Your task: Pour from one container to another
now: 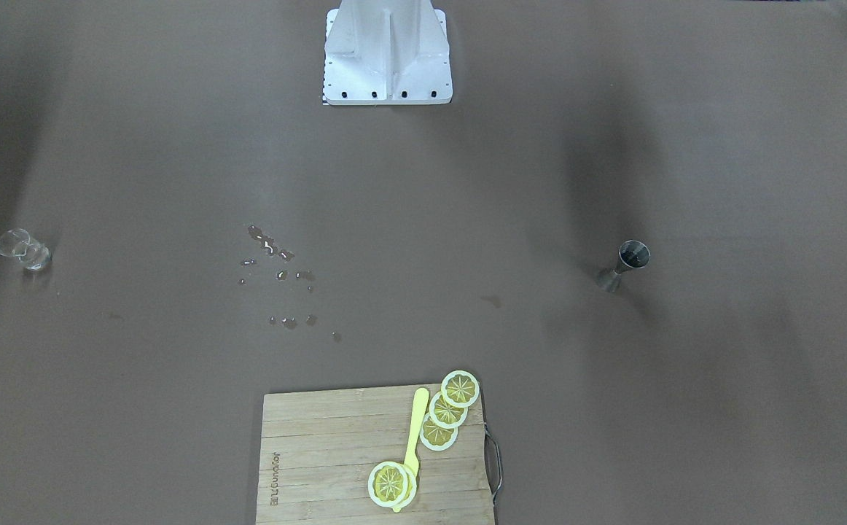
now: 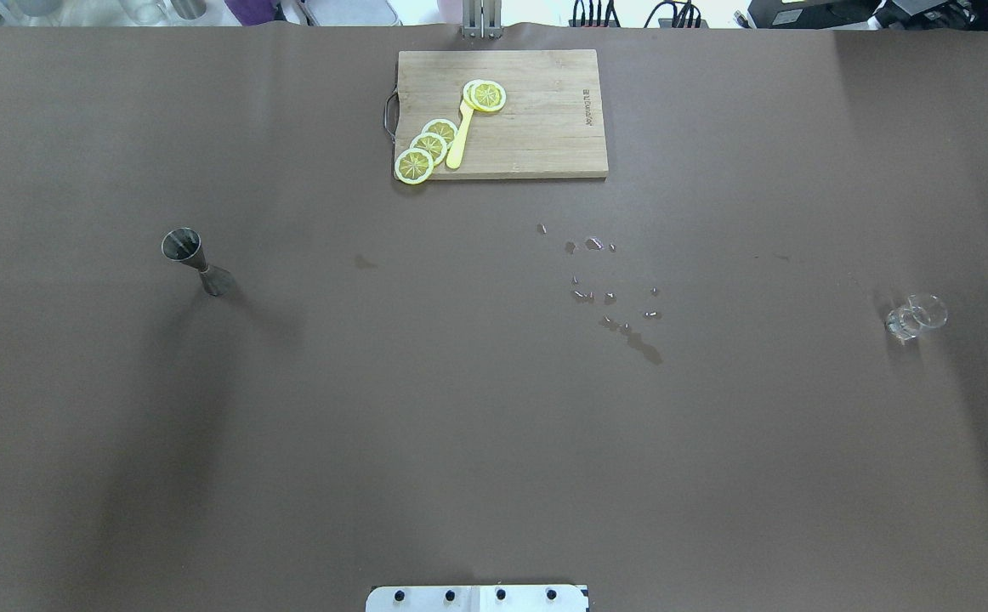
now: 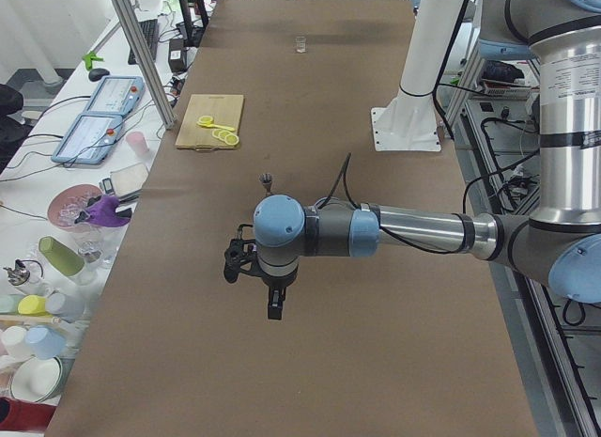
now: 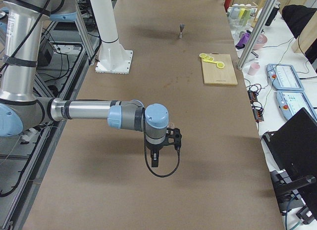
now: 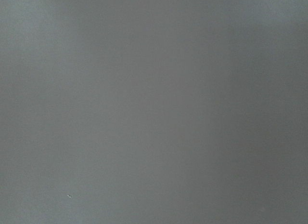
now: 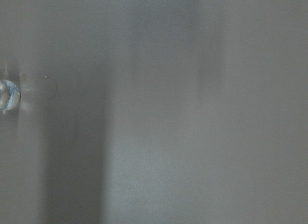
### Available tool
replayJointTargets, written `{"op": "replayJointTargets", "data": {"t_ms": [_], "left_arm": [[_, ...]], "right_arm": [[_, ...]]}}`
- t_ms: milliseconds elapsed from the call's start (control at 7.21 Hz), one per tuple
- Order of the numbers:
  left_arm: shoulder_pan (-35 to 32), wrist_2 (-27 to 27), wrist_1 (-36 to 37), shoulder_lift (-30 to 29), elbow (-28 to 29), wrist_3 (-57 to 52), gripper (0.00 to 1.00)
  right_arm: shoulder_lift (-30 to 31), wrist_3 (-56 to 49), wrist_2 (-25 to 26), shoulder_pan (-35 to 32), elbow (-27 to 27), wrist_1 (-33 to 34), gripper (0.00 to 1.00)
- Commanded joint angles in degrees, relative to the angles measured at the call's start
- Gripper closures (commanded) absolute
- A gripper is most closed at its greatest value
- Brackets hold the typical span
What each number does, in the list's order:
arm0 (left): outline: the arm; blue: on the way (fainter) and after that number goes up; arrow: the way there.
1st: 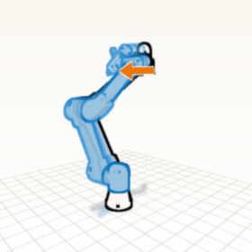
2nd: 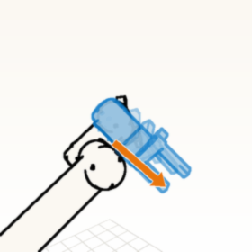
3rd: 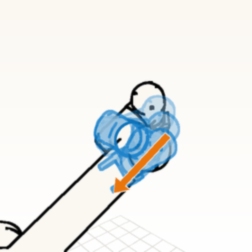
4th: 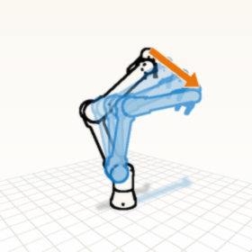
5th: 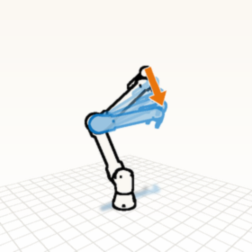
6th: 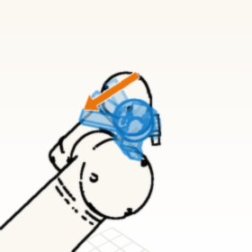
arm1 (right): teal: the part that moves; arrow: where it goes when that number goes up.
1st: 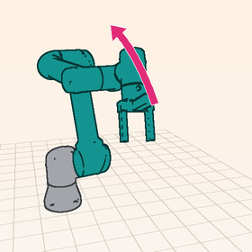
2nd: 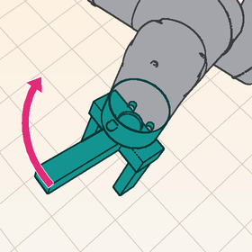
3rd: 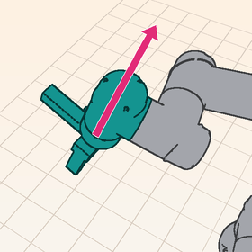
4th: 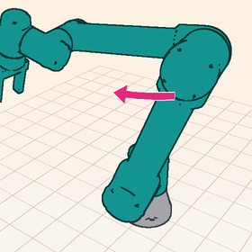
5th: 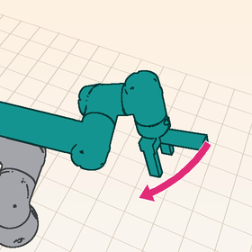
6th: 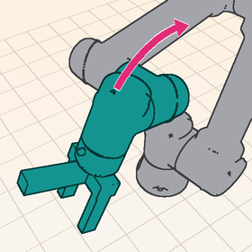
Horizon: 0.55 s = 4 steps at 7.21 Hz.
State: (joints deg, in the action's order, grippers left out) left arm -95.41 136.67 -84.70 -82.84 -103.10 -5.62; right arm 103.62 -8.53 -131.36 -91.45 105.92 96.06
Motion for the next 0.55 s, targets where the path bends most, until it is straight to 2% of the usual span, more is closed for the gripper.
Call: {"op": "replayJointTargets", "data": {"t_ms": [0, 416], "left_arm": [[0.1, 0.6, -0.3, -0.6, -0.2, 0.0, 0.02], [0.1, 0.5, -0.1, -0.5, 0.1, 0.1, 0.02]], "right_arm": [[0.0, 0.0, 0.1, 0.0, -0.1, -0.1, 0.00], [0.1, 0.0, 0.1, 0.0, -0.2, -0.1, 0.00]]}}
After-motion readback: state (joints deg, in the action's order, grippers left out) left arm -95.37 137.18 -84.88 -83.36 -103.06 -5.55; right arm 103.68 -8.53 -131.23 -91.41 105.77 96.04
